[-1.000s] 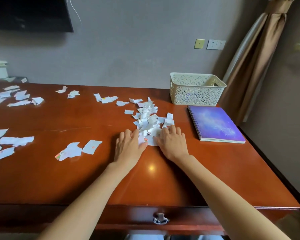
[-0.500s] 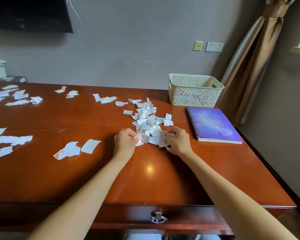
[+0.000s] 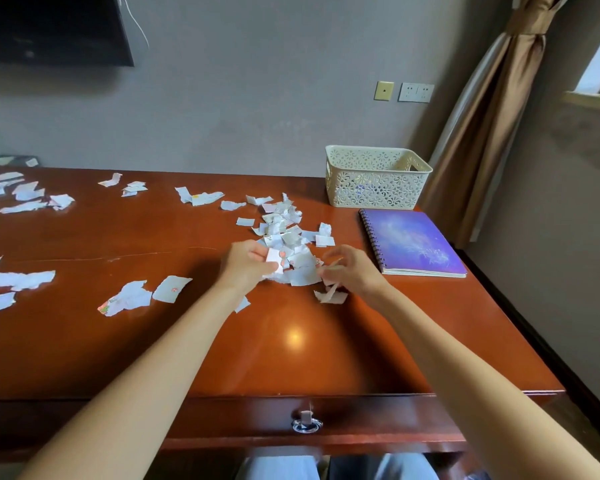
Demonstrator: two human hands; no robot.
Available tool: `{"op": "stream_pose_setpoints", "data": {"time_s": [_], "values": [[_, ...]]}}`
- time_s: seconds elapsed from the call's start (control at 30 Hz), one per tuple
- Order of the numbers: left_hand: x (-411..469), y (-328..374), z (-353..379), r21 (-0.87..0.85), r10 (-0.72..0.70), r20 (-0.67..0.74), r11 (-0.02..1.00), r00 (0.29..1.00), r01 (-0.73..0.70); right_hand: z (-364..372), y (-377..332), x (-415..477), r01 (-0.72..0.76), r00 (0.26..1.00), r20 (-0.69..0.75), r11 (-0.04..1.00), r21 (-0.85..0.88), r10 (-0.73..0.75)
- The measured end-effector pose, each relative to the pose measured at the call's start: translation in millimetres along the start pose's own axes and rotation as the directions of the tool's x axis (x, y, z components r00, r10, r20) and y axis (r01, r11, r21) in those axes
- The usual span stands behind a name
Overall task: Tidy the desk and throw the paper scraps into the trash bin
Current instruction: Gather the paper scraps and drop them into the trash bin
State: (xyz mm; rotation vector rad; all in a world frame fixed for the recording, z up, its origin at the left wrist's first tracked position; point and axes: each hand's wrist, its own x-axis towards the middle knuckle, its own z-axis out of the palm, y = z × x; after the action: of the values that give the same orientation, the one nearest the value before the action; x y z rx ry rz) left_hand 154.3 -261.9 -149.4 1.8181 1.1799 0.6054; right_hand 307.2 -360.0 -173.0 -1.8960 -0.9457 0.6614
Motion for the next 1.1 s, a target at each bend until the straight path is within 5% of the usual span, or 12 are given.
{"op": "stream_pose_setpoints", "data": {"time_s": [0.17,0.33,0.5,0.83,1.1], "values": [[2,5,3,0.260,-0.083,0.216,0.965,0.973,0.025,14,-10,4,-0.007,0.995,0.098,0.972,-0.235,0.031],[7,15,9,0.226,-0.151,0.358,0.972,0.921,0.071,19,-26,12,-0.075,0.980,0.139,0.910,-0.409,0.143],[16,14,17,0.288,-0.121,0.293,0.957,0.948,0.033,16,-29,16,-0.087,0.978,0.139,0.912,-0.401,0.154],[13,9,8,0.137,-0.119,0.268,0.987,0.956,0.085,15,-26,18,-0.111,0.969,0.166,0.924,-0.366,0.183],[5,8,2,0.052,-0.095,0.049,0.994,0.994,0.092,6,-18,9,-0.050,0.996,0.061,0.968,-0.247,0.067]]}}
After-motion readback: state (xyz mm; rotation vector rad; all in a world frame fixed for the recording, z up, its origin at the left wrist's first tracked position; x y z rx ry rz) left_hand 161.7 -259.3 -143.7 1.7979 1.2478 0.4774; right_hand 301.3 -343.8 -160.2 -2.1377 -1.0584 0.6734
